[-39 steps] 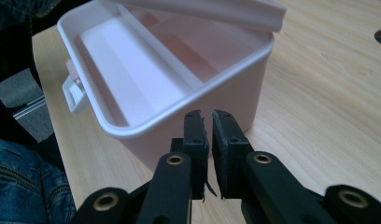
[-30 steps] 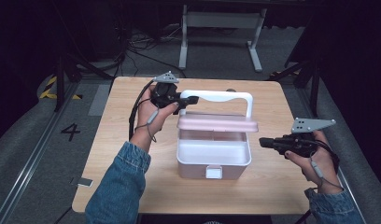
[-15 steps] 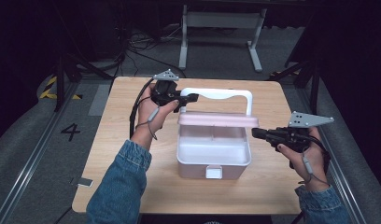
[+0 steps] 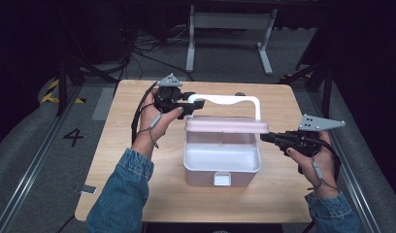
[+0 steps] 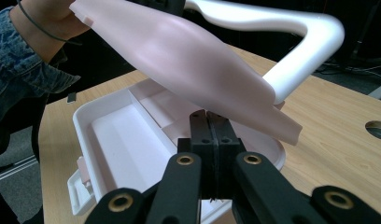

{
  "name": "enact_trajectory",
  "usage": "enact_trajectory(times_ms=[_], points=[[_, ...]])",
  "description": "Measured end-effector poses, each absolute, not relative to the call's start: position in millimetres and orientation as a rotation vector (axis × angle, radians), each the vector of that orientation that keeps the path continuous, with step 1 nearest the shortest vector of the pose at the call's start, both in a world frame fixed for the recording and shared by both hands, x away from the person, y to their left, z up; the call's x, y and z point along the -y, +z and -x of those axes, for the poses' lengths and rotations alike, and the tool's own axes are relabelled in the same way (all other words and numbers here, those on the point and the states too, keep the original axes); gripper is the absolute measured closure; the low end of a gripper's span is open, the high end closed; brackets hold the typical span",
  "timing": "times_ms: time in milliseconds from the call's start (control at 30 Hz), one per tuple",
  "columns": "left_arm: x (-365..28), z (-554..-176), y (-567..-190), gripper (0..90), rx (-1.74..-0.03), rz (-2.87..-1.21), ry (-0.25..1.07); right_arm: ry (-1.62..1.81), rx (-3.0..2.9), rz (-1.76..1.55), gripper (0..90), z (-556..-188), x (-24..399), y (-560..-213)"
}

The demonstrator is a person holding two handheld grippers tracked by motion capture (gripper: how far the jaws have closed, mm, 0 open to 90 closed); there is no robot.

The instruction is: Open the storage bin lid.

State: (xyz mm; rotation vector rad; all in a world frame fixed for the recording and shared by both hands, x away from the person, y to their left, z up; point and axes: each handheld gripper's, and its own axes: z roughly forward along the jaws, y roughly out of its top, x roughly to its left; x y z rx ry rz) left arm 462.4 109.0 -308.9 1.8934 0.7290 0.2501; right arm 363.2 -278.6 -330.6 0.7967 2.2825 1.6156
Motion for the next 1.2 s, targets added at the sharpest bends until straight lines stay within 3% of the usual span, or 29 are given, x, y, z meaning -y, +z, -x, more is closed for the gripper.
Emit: enact_trajectory(times_ms=[67,333,733,1200], points=[[-114.3,-459.9,-309.3,35.4,-0.723,-1.897,0.301,1.617,-2.279,-0.795,90.0,-363.5,278.4,-330.5],[-138.9,-445.0,-301.3,34.8,-0.673,-1.855,0.327,1.636,-2.278,-0.801,90.0,-365.0,279.4,-329.0],[-168.8,-416.4,-299.4,37.2,-0.536,-1.828,0.322,1.663,-2.244,-0.797,90.0,-368.5,277.1,-322.3],[-174.0,-386.1,-305.7,34.8,-0.492,-1.827,0.275,1.697,-2.203,-0.812,90.0,-373.4,276.8,-318.2]])
